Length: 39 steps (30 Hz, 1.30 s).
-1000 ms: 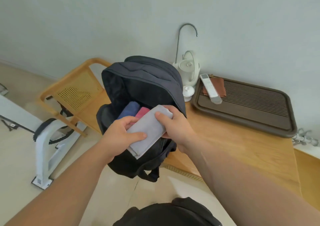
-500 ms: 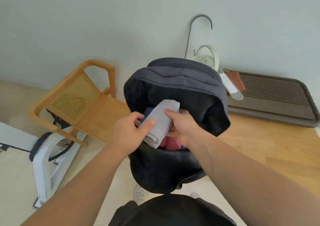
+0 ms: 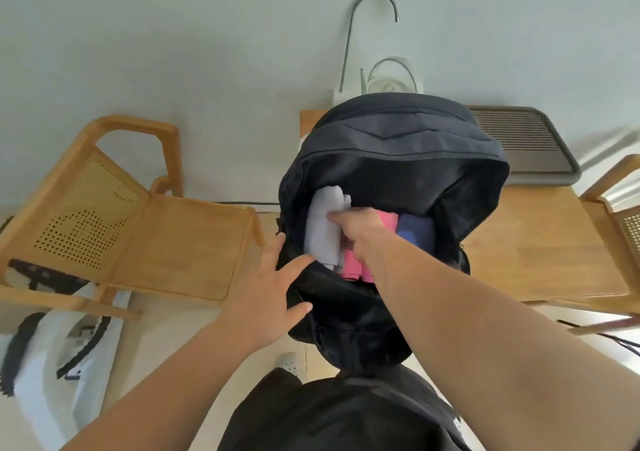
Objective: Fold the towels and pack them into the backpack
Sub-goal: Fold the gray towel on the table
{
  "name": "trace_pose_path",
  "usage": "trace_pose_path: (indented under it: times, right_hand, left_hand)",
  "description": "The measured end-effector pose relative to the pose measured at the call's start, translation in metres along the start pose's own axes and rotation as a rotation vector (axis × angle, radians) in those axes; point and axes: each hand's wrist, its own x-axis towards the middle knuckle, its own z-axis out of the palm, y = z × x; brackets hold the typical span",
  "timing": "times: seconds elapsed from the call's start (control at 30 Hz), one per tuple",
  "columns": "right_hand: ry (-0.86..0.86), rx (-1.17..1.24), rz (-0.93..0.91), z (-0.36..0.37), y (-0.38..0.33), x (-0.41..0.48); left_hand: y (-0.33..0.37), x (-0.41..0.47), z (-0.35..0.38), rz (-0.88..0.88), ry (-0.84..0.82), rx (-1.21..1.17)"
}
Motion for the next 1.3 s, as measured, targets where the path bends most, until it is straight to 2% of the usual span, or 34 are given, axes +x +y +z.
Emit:
trace_pose_path:
  times: [0.07, 0.1, 0.2, 0.27, 0.33, 0.4, 0.47, 0.53, 0.57, 0.6, 0.7, 0.77, 0.87, 0.97, 1.07, 1.13, 1.2, 1.3]
  right_hand:
    - [-0.113, 0.028, -0.017, 0.016, 0.0, 0.001]
    - [-0.103, -0.006, -0.039, 0.022, 0.002, 0.005]
    - [0.061, -0.342, -0.149, 0.026, 0.008, 0.01]
    - [0.096, -0.537, -0.208, 0.026, 0.013, 0.011]
    - [0.107, -0.631, -0.262, 0.029, 0.014, 0.008]
    - [0.167, -0.802, -0.447, 0.027, 0.013, 0.0]
    - [0.206, -1.024, -0.734, 0.018, 0.012, -0.013]
    - [0.139, -1.322, -1.024, 0.01, 0.01, -0.021]
    - [0.076, -1.445, -1.087, 0.008, 0.011, -0.021]
    - [0.011, -1.523, -1.07, 0.008, 0.012, -0.017]
    - [-0.182, -1.675, -0.791, 0.01, 0.016, 0.001]
    - [-0.243, -1.736, -0.664, 0.01, 0.021, 0.009]
    - [-0.278, -1.71, -0.59, 0.01, 0.024, 0.016]
    - [-0.289, -1.697, -0.598, 0.011, 0.024, 0.02]
    - [-0.297, -1.631, -0.65, 0.004, 0.021, 0.016]
    - [-0.321, -1.476, -0.697, -0.005, 0.018, 0.007]
    - [-0.322, -1.227, -0.733, -0.019, 0.017, -0.006]
    - [-0.129, -0.901, -0.876, -0.063, 0.022, -0.03]
  left_hand:
    - [-0.004, -0.004, 0.001, 0.035, -0.008, -0.027]
    - [-0.006, -0.005, 0.001, 0.04, -0.01, -0.029]
    - [-0.01, -0.009, 0.0, 0.054, -0.014, -0.021]
    - [-0.015, -0.009, -0.001, 0.08, -0.021, -0.006]
    - [-0.022, -0.008, -0.003, 0.105, -0.028, 0.001]
    - [-0.027, -0.007, -0.005, 0.12, -0.021, 0.009]
    - [-0.029, -0.005, -0.005, 0.125, -0.006, 0.016]
    - [-0.03, -0.004, -0.005, 0.136, 0.006, 0.011]
    - [-0.031, -0.004, -0.004, 0.147, 0.013, 0.002]
    - [-0.031, -0.004, -0.004, 0.157, 0.019, -0.007]
    - [-0.031, -0.003, -0.004, 0.162, 0.028, -0.016]
    - [-0.032, -0.002, -0.004, 0.159, 0.022, -0.022]
    - [-0.033, 0.0, -0.004, 0.15, 0.012, -0.004]
    - [-0.031, 0.004, -0.006, 0.118, 0.023, 0.036]
    - [-0.02, 0.013, -0.013, 0.111, 0.146, 0.185]
    - [-0.007, 0.023, -0.017, 0.132, 0.252, 0.234]
    - [0.01, 0.036, -0.018, 0.179, 0.266, 0.244]
    - [0.045, 0.057, -0.012, 0.248, 0.23, 0.204]
